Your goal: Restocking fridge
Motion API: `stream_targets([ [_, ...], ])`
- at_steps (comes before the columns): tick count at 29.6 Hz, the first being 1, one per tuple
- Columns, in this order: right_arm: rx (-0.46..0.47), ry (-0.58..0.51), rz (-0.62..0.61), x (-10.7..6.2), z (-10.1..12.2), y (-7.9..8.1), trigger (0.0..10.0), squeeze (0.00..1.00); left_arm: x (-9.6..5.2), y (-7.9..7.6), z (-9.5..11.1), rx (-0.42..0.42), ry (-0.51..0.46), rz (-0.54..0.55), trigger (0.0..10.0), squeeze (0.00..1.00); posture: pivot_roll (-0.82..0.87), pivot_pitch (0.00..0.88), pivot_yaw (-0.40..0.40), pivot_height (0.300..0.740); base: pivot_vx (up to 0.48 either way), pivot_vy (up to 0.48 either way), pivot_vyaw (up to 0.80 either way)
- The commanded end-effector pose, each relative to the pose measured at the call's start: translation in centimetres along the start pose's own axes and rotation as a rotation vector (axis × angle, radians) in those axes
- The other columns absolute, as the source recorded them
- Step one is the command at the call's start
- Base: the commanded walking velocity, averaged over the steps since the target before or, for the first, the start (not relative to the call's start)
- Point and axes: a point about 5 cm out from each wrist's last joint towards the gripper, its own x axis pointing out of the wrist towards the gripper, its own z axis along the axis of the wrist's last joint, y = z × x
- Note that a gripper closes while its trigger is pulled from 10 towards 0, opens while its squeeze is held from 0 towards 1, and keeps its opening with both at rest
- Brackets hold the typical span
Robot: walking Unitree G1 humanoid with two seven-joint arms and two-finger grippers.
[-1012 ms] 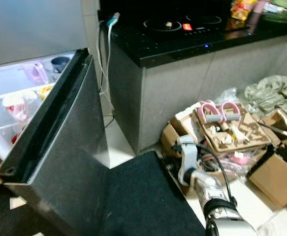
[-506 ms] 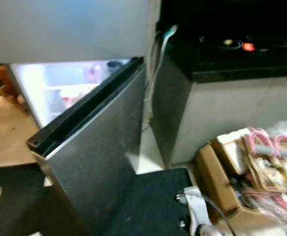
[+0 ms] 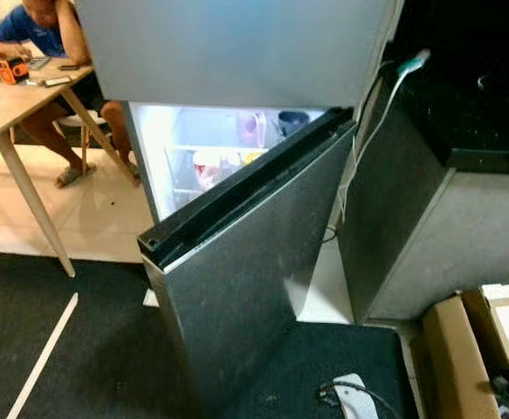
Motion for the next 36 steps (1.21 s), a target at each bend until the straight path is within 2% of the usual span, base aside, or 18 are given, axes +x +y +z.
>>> stream_targets([
  [1, -0.005, -0.03, 0.002, 0.1, 0.7, 0.2, 10.0, 0.0, -0.2, 0.6, -0.7, 0.013, 0.025, 0.022, 10.0, 0.0, -0.04, 0.0, -0.027, 0.74, 0.0, 0.0, 0.76],
  [6, -0.014, -0.054, 0.002, 0.2, 1.8, 0.4, 10.0, 0.0, -0.2, 0.5, -0.6, 0.046, 0.029, 0.03, 10.0, 0.0, -0.04, 0.0, -0.027, 0.74, 0.0, 0.0, 0.76],
  [18, -0.023, -0.077, 0.008, 0.2, 2.6, 0.6, 10.0, 0.0, -0.1, 0.1, -0.5, 0.032, 0.019, 0.034, 10.0, 0.0, -0.06, 0.0, -0.024, 0.74, 0.0, 0.0, 0.76],
  [22, -0.022, -0.08, 0.006, 0.2, 2.6, 0.6, 10.0, 0.0, -0.1, 0.4, -0.4, 0.026, 0.025, 0.04, 10.0, 0.0, -0.06, 0.0, -0.023, 0.74, 0.0, 0.0, 0.75],
  [28, 0.001, -0.113, 0.022, 0.3, 2.8, 0.8, 10.0, 0.0, -0.3, 1.0, -0.7, 0.027, 0.048, 0.04, 10.0, 0.0, -0.06, 0.0, -0.018, 0.74, 0.0, 0.0, 0.1],
  [33, 0.0, -0.196, 0.034, 0.1, 4.7, 0.7, 10.0, 0.0, -0.3, 0.9, -0.8, 0.021, 0.048, 0.033, 10.0, 0.0, -0.06, 0.0, -0.012, 0.74, 0.0, 0.0, 0.0],
  [35, -0.027, -0.297, 0.039, -0.5, 7.8, 0.1, 10.0, 0.0, -0.2, 0.4, -0.7, 0.027, 0.047, 0.027, 10.0, 0.0, -0.06, 0.0, -0.012, 0.74, 0.0, 0.0, 0.0],
  [36, -0.027, -0.297, 0.039, -0.5, 7.8, 0.1, 10.0, 0.0, -0.2, 0.4, -0.7, 0.027, 0.047, 0.027, 10.0, 0.0, -0.06, 0.0, -0.012, 0.74, 0.0, 0.0, 0.0],
])
